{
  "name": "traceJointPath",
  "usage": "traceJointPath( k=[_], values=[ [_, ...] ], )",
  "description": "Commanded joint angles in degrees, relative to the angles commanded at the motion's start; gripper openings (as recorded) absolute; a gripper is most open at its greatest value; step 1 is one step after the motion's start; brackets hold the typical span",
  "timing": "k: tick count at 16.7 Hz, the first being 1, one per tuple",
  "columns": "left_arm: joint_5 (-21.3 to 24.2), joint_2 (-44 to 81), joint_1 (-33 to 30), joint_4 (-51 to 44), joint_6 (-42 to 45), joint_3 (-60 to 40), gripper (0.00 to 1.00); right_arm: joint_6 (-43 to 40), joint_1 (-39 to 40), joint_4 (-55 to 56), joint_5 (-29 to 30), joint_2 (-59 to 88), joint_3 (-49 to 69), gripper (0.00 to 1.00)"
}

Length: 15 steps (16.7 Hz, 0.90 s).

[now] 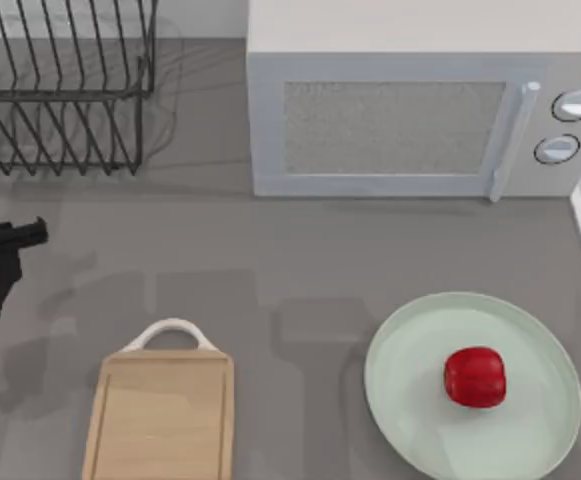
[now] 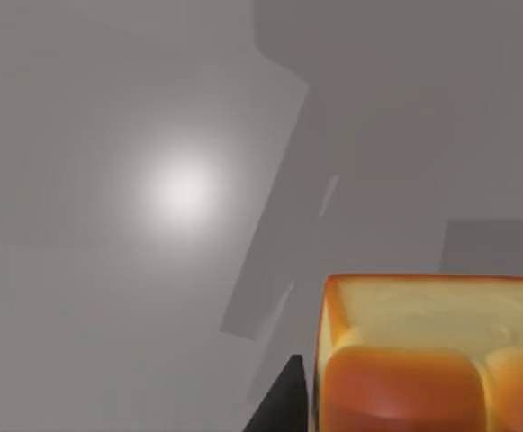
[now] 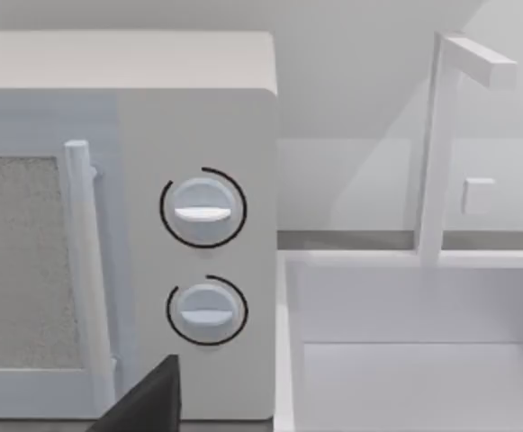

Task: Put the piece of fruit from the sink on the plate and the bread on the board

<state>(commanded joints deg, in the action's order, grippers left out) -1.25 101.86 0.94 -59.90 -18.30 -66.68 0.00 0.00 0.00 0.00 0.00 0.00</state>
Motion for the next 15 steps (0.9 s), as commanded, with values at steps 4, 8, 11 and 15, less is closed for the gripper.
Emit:
traceJointPath(
  k=[4, 8, 11, 15],
  values=[
    [-0.21, 0.06, -5.52, 0.43, -28.25, 3.81, 0.00, 0.00, 0.00, 0.00, 0.00, 0.00, 0.00, 1.00],
    [0.12, -0.94, -12.40, 0.20, -54.66, 6.60, 0.00, 0.00, 0.00, 0.00, 0.00, 0.00, 0.00, 1.00],
    [0.53, -2.03, -18.06, 0.00, -71.14, 7.98, 0.00, 0.00, 0.00, 0.00, 0.00, 0.00, 0.00, 1.00],
    [0.93, -3.97, -25.53, 0.18, -88.09, 8.77, 0.00, 0.00, 0.00, 0.00, 0.00, 0.00, 0.00, 1.00]
  ],
)
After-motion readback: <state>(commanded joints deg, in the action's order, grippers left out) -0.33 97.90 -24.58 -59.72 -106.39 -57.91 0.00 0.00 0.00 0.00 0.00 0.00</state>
